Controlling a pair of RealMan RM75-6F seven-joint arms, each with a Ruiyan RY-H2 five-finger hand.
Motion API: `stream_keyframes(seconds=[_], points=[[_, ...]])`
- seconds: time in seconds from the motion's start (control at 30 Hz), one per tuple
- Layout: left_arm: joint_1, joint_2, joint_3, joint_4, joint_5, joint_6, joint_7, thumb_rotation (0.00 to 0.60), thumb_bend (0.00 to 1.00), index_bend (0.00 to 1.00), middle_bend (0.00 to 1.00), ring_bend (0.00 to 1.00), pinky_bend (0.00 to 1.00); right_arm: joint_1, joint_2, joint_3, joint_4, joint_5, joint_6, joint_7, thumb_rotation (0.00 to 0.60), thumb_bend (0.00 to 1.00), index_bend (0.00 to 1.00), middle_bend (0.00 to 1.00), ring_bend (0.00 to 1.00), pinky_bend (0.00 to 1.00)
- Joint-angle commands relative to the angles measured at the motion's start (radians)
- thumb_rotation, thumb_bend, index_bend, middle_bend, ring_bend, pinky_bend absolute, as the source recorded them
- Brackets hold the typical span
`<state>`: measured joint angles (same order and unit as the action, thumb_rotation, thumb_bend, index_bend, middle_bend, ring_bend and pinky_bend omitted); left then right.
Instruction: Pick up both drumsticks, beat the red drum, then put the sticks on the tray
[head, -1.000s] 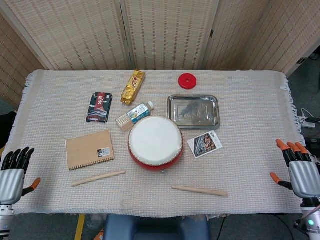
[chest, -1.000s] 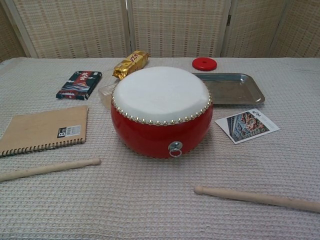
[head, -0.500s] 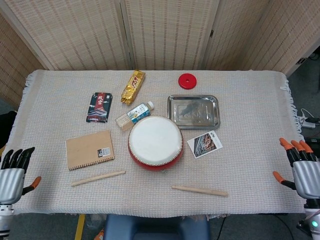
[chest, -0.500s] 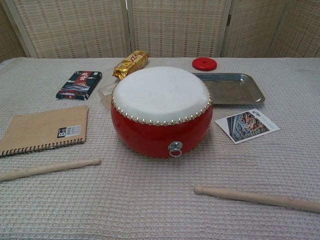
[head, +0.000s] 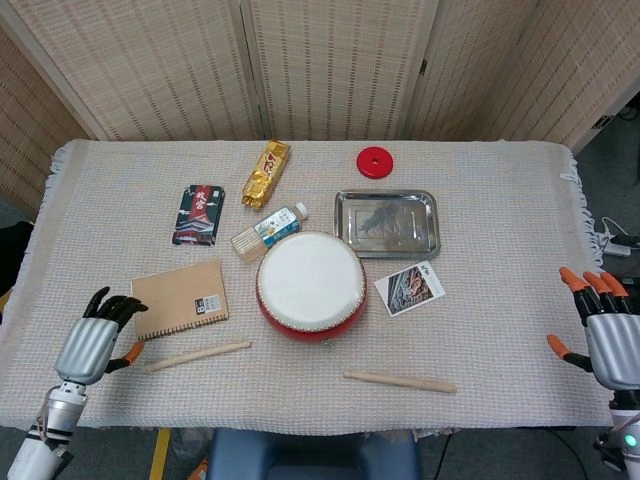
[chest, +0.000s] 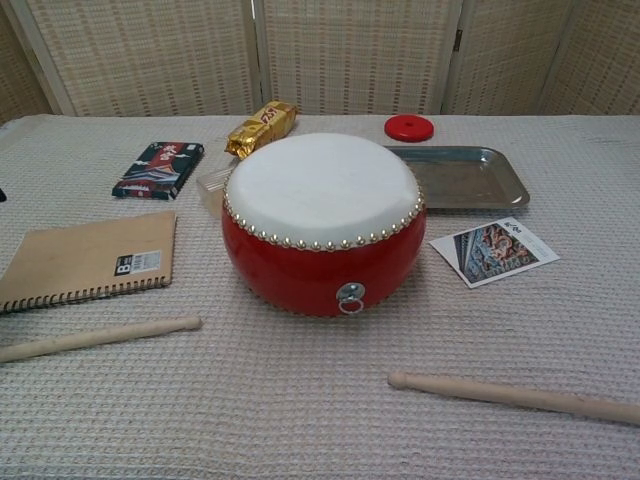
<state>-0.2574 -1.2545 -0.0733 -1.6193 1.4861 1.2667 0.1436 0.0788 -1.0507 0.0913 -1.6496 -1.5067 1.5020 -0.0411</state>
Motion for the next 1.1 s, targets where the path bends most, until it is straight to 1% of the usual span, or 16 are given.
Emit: stream_keyframes(seconds=[0.03, 0.13, 0.23, 0.33, 0.43, 0.5, 0.63, 0.83, 1.1], points=[[-0.041, -0.063, -0.009, -0.012, -0.055, -0.064, 0.02, 0.6, 0.43, 0.4, 0.24, 0.17, 0.09, 0.003, 0.001, 0.002, 0.001, 0.006, -0.007, 0.002, 0.6, 0.12, 0.08, 0.18, 0.03, 0.11], [-0.059, -0.107, -0.011, -0.02, -0.108, -0.105, 0.056, 0.6, 0.43, 0.4, 0.24, 0.17, 0.09, 0.006, 0.0, 0.002, 0.003, 0.011, -0.014, 0.006, 0.6, 0.12, 0.08, 0.18, 0.03, 0.11], [-0.075, -0.141, -0.008, -0.027, -0.166, -0.139, 0.126, 0.6, 0.43, 0.36, 0.23, 0.16, 0.09, 0.008, -0.001, 0.002, 0.007, 0.015, -0.019, 0.014, 0.6, 0.12, 0.08, 0.18, 0.03, 0.11], [-0.079, -0.177, -0.005, -0.041, -0.209, -0.144, 0.176, 0.6, 0.41, 0.32, 0.21, 0.14, 0.08, 0.01, -0.002, 0.001, 0.011, 0.018, -0.025, 0.025, 0.6, 0.12, 0.08, 0.18, 0.03, 0.11], [-0.08, -0.219, -0.005, -0.042, -0.239, -0.127, 0.225, 0.6, 0.37, 0.32, 0.21, 0.14, 0.08, 0.012, -0.004, 0.0, 0.019, 0.02, -0.031, 0.033, 0.6, 0.12, 0.08, 0.18, 0.03, 0.11], [-0.082, -0.246, -0.005, -0.032, -0.256, -0.115, 0.267, 0.6, 0.37, 0.32, 0.21, 0.13, 0.08, 0.013, -0.006, -0.001, 0.022, 0.02, -0.035, 0.04, 0.6, 0.12, 0.08, 0.18, 0.03, 0.11], [-0.089, -0.306, -0.005, -0.011, -0.29, -0.098, 0.328, 0.6, 0.36, 0.33, 0.18, 0.06, 0.07, 0.016, -0.004, -0.002, 0.024, 0.015, -0.038, 0.073, 0.6, 0.12, 0.08, 0.18, 0.03, 0.11], [-0.094, -0.367, 0.0, 0.028, -0.322, -0.085, 0.374, 0.6, 0.36, 0.39, 0.18, 0.05, 0.07, 0.02, 0.0, -0.003, 0.024, 0.008, -0.039, 0.084, 0.6, 0.12, 0.09, 0.18, 0.03, 0.11], [-0.104, -0.4, -0.008, 0.062, -0.353, -0.084, 0.387, 0.6, 0.36, 0.44, 0.19, 0.05, 0.07, 0.017, 0.003, -0.01, 0.021, 0.004, -0.042, 0.134, 0.6, 0.12, 0.11, 0.18, 0.03, 0.11]])
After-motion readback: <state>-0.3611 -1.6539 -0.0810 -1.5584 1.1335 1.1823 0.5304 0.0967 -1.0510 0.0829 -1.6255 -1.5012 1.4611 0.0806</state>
